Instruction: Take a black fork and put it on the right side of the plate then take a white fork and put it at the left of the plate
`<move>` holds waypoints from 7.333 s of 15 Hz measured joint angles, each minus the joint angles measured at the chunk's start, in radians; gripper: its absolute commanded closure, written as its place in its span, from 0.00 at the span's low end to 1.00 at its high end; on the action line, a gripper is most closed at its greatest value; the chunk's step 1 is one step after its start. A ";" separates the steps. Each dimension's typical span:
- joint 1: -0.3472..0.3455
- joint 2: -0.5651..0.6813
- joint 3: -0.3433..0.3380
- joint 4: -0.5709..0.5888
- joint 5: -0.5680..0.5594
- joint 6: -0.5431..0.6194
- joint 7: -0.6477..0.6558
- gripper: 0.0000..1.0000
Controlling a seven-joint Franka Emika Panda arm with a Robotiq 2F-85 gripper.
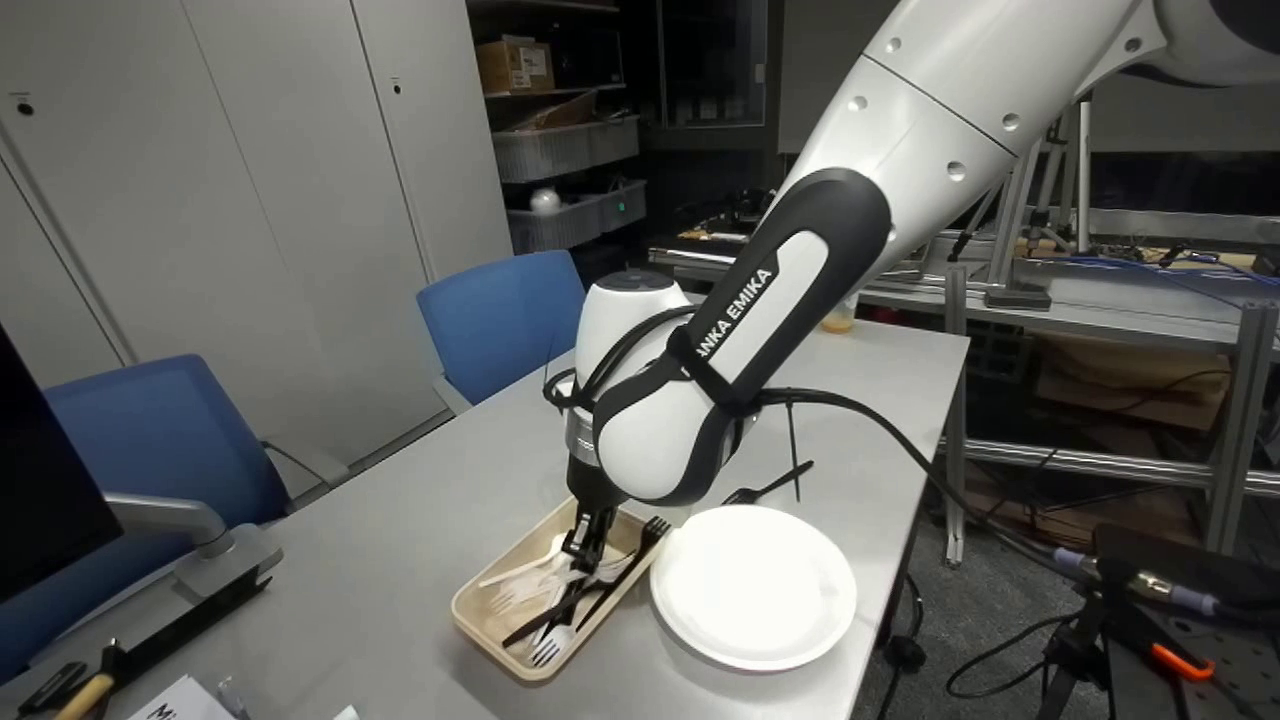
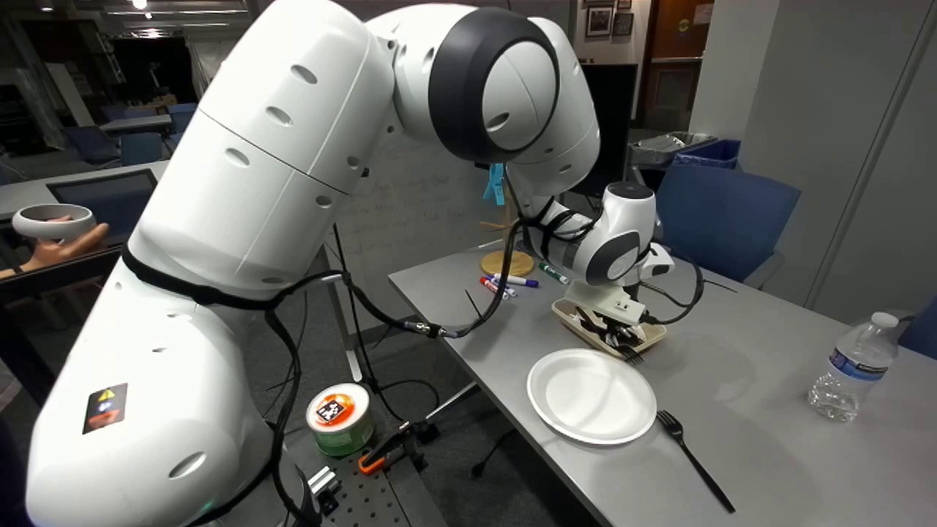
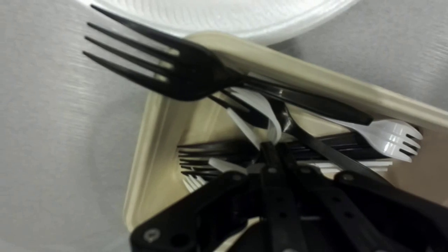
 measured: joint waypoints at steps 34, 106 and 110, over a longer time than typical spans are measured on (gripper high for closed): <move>0.029 -0.401 0.054 -0.498 0.220 -0.190 0.084 0.99; 0.049 -0.857 -0.190 -0.740 0.088 -0.098 0.209 0.00; 0.049 -0.857 -0.190 -0.740 0.088 -0.098 0.209 0.00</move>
